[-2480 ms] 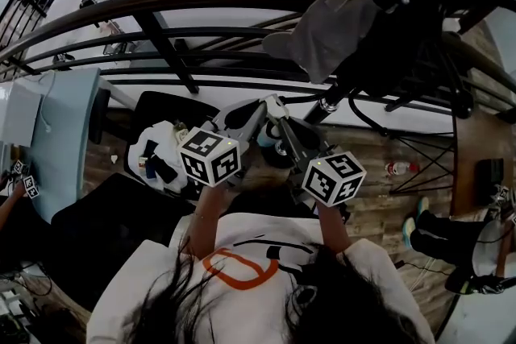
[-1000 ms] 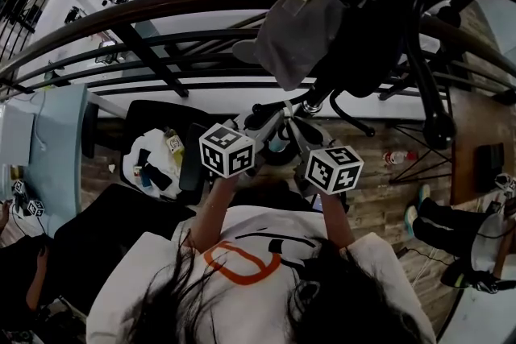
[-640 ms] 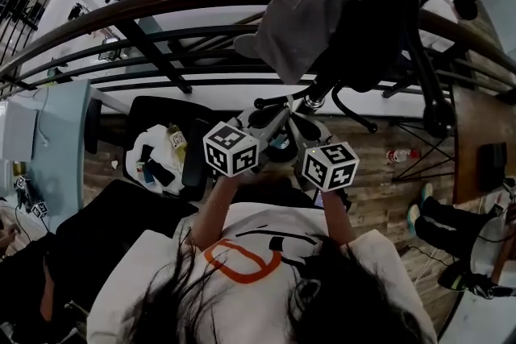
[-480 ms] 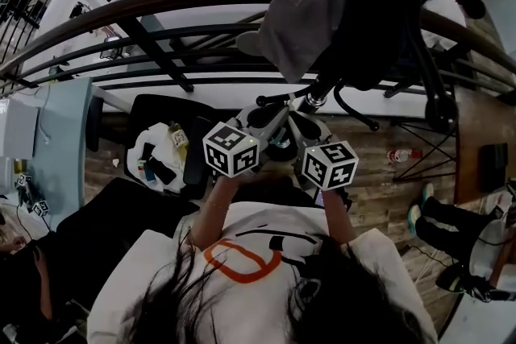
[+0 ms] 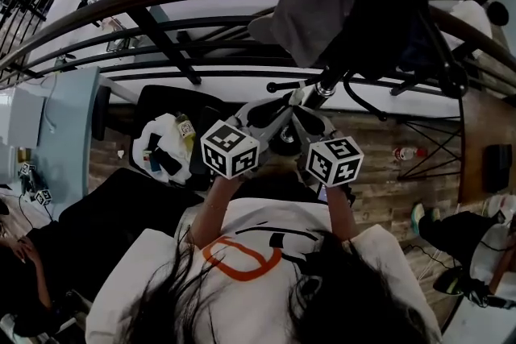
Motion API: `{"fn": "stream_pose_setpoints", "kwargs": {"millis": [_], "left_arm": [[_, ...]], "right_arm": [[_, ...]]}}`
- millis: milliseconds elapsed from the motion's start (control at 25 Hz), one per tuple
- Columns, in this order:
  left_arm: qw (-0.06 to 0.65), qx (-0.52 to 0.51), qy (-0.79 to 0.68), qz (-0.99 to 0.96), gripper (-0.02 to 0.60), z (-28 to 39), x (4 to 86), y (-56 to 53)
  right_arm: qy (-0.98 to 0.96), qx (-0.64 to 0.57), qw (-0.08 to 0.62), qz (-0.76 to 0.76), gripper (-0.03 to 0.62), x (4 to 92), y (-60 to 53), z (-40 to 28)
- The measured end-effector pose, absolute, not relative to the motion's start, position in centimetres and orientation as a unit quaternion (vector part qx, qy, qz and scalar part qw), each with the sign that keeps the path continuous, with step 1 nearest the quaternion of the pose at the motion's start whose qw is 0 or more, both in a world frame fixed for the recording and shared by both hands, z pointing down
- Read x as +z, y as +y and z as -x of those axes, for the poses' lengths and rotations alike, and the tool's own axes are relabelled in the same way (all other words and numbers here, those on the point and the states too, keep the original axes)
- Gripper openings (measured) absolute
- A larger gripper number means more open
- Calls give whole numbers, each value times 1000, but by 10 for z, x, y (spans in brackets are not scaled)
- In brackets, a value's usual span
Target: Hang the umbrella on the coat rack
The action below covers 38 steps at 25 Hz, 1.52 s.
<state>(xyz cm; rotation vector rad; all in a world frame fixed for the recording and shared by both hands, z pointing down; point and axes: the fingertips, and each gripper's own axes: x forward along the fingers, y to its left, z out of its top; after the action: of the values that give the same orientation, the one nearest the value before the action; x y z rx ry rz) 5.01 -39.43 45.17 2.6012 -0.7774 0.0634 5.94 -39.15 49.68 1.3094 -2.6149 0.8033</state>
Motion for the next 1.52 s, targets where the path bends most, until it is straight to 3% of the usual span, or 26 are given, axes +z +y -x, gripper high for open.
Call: {"fn": "stream_pose_setpoints", "kwargs": {"millis": [640, 800, 1520], "left_arm": [[189, 31, -295, -936, 63, 9, 439, -333], [210, 17, -281, -936, 61, 22, 442, -313], [232, -8, -278, -932, 56, 35, 451, -281]], "right_arm": [[-858, 257, -6, -444, 55, 467, -339, -30], [-855, 253, 0, -453, 8, 473, -313, -19], [-849, 248, 34, -465, 8, 481, -257, -19]]}}
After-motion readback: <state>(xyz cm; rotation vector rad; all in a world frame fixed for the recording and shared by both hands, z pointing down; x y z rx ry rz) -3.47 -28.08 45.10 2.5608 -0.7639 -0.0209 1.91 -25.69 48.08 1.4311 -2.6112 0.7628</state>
